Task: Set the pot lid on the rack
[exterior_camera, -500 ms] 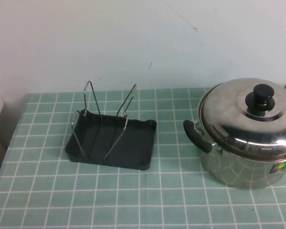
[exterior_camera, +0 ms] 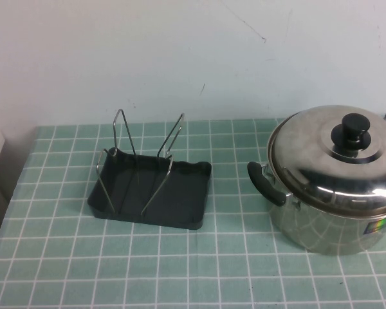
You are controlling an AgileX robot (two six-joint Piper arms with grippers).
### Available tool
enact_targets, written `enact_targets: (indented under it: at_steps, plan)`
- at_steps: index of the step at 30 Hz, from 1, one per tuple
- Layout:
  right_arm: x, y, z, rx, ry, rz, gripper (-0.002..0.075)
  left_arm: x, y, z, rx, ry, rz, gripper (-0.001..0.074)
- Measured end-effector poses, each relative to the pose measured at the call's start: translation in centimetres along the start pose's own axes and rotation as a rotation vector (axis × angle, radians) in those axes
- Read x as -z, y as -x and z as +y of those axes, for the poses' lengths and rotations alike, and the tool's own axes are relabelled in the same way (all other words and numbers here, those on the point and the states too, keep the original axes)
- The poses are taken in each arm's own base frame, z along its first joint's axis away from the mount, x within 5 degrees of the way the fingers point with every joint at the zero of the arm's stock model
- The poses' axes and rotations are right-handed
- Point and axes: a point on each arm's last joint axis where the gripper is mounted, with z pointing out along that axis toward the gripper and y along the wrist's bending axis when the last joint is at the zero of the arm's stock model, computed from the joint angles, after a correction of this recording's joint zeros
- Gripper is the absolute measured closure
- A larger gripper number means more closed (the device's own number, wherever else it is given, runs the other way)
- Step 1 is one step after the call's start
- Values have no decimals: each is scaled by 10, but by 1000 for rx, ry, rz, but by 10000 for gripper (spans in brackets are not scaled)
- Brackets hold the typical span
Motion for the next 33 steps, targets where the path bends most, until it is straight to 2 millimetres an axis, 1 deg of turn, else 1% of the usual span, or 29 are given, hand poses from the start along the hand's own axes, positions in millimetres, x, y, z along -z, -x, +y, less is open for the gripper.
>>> enact_targets:
  at_steps: [15,19,24,27,33]
  plan:
    - [0,2,0,14,-2,-22,729,0,0,0,0,0,-2,738]
    - [0,6,-1,59,-11,-79,729,0,0,0,0,0,-4,738]
    - [1,15,-2,164,-33,-170,729,0,3,0,0,2,-32,738]
    - [2,22,-1,230,-37,-246,729,0,9,1,0,6,-101,738]
    - [9,39,7,320,4,-468,729,6,34,2,0,22,-378,738]
